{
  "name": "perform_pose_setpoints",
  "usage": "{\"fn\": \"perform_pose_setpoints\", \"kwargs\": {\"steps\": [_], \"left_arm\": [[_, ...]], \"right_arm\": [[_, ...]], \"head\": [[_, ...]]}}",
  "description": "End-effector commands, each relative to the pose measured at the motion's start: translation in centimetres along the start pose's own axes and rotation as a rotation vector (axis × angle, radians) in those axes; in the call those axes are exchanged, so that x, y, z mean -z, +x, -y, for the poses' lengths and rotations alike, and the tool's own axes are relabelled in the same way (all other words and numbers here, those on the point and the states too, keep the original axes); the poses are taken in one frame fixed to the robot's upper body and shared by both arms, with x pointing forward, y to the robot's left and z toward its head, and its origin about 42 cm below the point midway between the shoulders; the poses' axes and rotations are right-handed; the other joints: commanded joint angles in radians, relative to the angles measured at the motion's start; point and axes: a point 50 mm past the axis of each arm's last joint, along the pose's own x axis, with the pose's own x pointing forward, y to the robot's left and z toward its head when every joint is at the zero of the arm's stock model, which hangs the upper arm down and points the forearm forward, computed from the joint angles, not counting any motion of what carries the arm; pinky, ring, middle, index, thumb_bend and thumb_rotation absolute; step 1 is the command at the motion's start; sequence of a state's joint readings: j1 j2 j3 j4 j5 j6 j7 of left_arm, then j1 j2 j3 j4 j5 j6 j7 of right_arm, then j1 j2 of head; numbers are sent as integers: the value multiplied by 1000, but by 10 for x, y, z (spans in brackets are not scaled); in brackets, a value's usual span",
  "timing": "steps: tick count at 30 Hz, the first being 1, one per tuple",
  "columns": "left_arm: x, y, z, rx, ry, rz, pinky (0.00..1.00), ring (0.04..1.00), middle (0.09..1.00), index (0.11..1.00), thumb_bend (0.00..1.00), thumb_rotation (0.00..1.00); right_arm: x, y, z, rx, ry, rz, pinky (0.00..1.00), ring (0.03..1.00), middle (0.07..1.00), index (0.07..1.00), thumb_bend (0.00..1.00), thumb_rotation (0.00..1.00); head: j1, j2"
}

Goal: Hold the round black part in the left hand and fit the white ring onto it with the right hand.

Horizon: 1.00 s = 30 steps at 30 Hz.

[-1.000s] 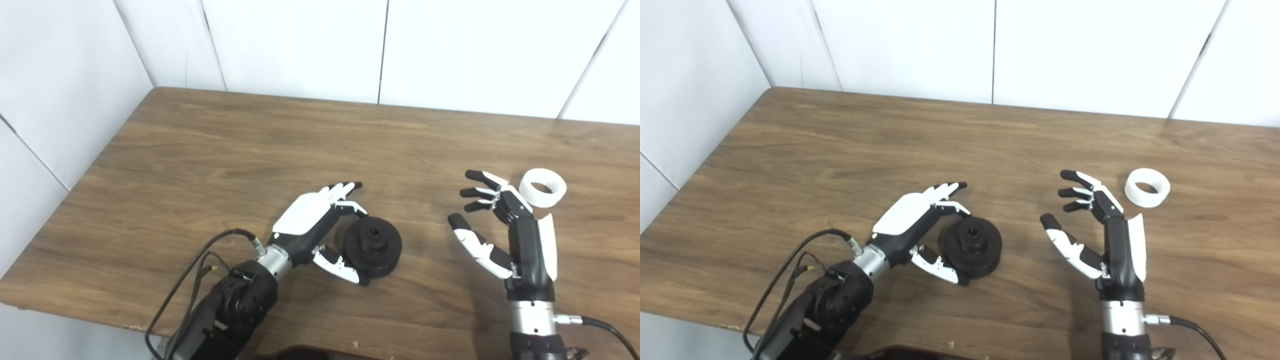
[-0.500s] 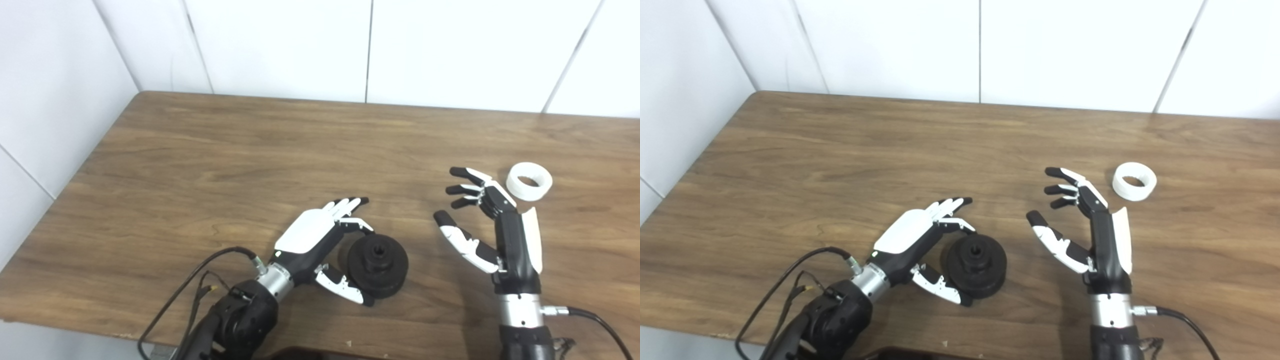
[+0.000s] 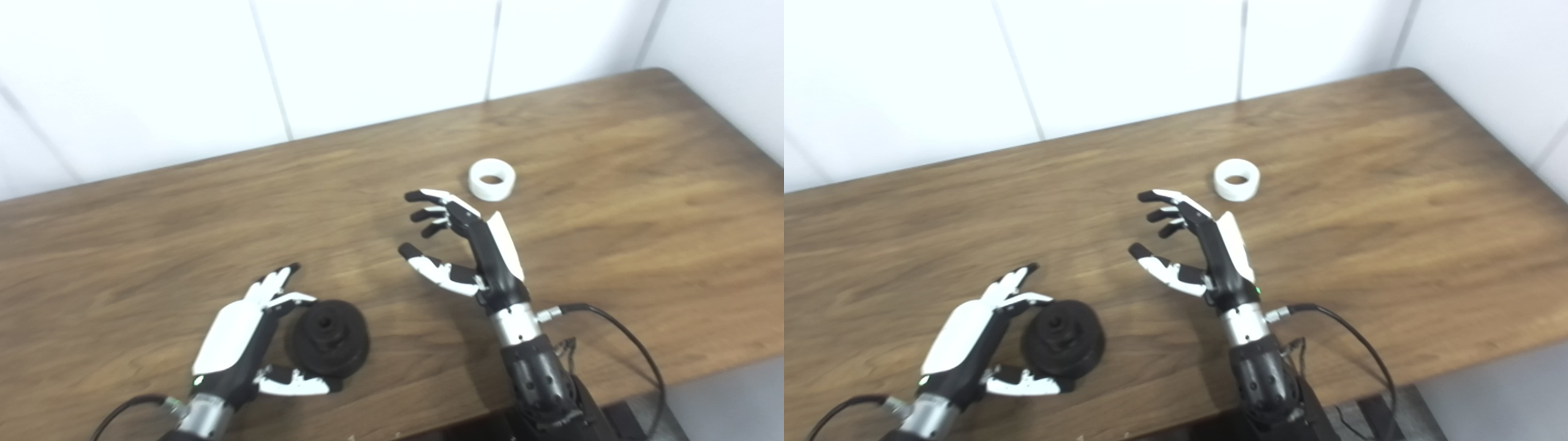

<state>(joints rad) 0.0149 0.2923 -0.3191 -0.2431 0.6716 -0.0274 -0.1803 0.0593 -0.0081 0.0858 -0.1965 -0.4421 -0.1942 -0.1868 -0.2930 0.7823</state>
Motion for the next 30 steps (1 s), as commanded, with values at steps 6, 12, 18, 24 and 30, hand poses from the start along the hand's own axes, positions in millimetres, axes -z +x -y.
{"fn": "perform_pose_setpoints", "kwargs": {"steps": [6,12,18,24,30], "left_arm": [[-3,2,-9,-35,10,50,1000,1000,1000,616,982,312],[-2,1,-11,-33,19,42,1000,1000,1000,619,982,317],[-3,2,-11,-35,14,31,1000,1000,1000,618,980,319],[-4,2,-9,-33,-1,28,1000,1000,1000,618,981,308],[-4,4,-7,-32,3,30,1000,1000,1000,617,981,306]], "right_arm": [[-16,21,49,-10,-280,21,651,779,823,772,531,394],[-27,50,78,-14,-486,14,707,837,862,783,582,429],[-35,68,101,-10,-630,-17,836,961,933,799,633,486],[-33,81,117,3,-706,-34,977,1000,987,811,663,522],[-27,94,128,-24,-765,-65,992,1000,1000,920,756,586]], "head": [[-4,-8],[-7,-8],[-6,-10],[-6,-11],[-3,-13]]}}
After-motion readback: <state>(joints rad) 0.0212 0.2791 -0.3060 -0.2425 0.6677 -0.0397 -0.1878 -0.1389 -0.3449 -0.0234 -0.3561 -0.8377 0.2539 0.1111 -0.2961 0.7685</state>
